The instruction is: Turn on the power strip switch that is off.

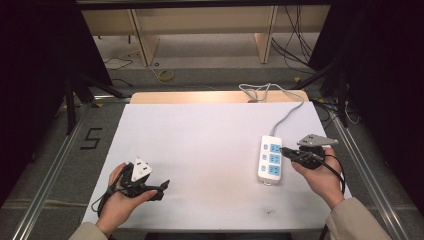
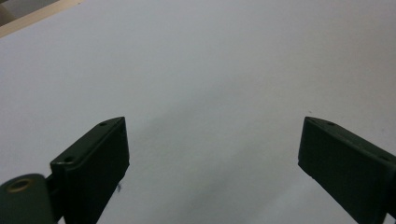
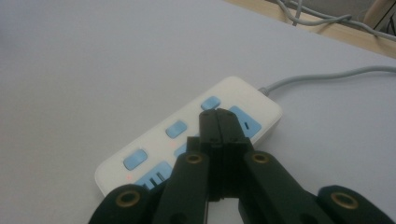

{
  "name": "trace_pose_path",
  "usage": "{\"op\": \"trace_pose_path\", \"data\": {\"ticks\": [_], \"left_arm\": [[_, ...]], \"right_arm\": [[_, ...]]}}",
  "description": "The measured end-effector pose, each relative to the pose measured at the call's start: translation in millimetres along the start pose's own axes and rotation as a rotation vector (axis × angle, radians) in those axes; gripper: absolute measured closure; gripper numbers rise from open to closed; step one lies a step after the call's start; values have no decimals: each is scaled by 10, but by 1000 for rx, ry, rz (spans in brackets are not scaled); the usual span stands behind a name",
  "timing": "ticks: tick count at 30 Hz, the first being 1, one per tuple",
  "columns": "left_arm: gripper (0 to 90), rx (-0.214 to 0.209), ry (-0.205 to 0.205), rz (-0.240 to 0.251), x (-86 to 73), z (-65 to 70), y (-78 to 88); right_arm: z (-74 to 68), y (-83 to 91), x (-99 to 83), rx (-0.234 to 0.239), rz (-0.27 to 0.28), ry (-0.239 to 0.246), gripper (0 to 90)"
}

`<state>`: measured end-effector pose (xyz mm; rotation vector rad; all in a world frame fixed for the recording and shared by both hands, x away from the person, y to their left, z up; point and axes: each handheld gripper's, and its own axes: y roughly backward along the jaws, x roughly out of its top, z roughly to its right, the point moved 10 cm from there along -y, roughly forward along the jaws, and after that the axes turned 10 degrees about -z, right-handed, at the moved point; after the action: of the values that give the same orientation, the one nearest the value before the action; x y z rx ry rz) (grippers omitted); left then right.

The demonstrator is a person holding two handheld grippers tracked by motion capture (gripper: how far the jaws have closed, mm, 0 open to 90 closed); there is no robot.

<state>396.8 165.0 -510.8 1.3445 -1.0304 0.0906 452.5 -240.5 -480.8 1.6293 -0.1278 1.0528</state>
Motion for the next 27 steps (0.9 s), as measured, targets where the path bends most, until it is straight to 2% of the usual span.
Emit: {"op": "trace_pose_path", "data": {"ticks": [27], "left_arm": [[84, 0, -5, -5, -5, 1, -4]], "right_arm": [[71, -101, 75, -10, -19, -5, 900]]}}
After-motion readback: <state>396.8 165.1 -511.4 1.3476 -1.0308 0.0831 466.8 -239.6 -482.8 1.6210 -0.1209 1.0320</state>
